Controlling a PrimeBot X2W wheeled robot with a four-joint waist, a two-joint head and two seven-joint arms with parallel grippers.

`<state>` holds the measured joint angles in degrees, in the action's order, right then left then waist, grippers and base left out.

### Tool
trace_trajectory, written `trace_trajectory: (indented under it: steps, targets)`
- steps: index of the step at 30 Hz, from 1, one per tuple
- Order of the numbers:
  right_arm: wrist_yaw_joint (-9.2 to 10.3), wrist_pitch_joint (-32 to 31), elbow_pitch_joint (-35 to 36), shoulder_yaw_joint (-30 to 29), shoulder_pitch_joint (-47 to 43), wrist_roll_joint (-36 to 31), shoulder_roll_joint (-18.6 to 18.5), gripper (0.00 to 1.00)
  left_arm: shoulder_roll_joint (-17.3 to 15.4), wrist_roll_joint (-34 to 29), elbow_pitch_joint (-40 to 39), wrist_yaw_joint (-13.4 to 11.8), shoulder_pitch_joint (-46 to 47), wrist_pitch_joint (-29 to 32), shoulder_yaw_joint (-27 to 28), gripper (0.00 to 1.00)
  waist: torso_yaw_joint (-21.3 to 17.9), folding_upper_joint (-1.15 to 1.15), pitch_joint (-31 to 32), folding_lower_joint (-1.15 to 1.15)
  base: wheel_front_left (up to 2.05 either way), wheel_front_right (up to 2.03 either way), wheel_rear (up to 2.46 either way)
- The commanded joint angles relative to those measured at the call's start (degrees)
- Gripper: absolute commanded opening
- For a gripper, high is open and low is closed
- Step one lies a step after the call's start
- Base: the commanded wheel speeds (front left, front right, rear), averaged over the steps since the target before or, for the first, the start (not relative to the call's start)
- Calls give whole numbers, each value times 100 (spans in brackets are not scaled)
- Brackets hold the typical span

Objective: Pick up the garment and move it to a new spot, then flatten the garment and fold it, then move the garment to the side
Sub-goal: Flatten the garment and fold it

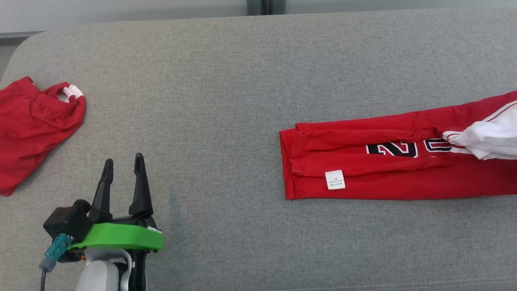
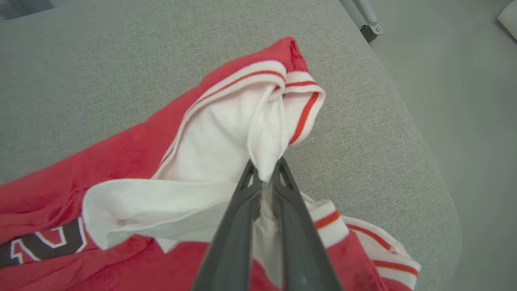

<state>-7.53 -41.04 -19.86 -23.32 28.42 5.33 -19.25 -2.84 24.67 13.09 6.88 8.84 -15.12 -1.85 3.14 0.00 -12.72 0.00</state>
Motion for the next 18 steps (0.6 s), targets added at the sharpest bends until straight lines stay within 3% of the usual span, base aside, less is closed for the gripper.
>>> trace_trajectory:
  steps: [1, 11, 18]
  targets:
    - [7, -79, 157, 118, -98, 4, 159, 0, -11, 29, 8, 15, -35, -1, 19, 100, -40, 0, 70, 0, 0, 0, 0]
    - [6, -324, 972, 1893, -578, 583, 1042, 0, -13, 54, 97, 23, -191, -1, 20, 100, 19, 0, 373, 0, 0, 0, 0]
    - [4, -150, 454, 2746, -262, 857, 1559, 0, -13, 111, 148, 39, -123, -2, -133, 100, 252, 0, 376, 0, 0, 0, 0]
